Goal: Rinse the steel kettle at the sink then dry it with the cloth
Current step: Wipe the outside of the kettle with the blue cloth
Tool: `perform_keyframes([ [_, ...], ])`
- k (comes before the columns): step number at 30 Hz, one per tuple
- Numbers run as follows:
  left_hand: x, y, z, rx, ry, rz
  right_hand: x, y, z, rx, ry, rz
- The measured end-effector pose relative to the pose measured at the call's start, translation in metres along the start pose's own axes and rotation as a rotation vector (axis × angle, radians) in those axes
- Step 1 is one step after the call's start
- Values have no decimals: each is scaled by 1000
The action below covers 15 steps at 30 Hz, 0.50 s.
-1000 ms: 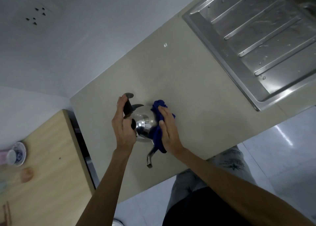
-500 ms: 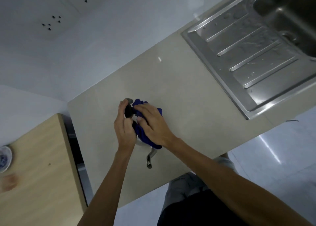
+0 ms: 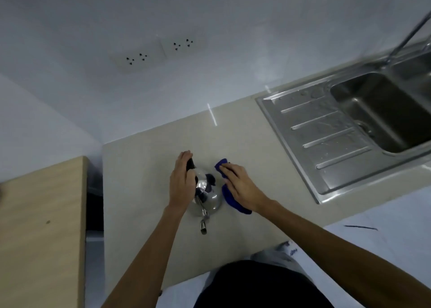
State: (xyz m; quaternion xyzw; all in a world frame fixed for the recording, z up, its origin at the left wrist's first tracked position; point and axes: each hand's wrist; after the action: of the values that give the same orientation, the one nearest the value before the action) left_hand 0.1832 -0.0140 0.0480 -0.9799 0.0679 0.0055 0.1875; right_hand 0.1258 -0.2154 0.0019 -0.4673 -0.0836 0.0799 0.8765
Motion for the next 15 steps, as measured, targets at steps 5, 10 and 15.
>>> perform_keyframes([
  [5,-1,0,-6,0,5,-48,-18,-23,-79,-306,-1,6],
  [10,-3,2,-7,-6,17,-61,-52,-41,-143,-564,85,184],
  [15,-4,1,-9,15,24,-55,-86,-19,-175,-698,140,258],
])
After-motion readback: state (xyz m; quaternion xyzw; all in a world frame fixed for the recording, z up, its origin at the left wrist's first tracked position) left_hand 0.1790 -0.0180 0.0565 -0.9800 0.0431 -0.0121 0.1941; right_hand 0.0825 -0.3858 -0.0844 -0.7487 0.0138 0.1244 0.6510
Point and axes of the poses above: each hand's wrist, its own x-axis towards the middle knuckle, its own y-axis out of the palm, z = x × y, and after that the axes turned 9 degrees about -x, right-handed
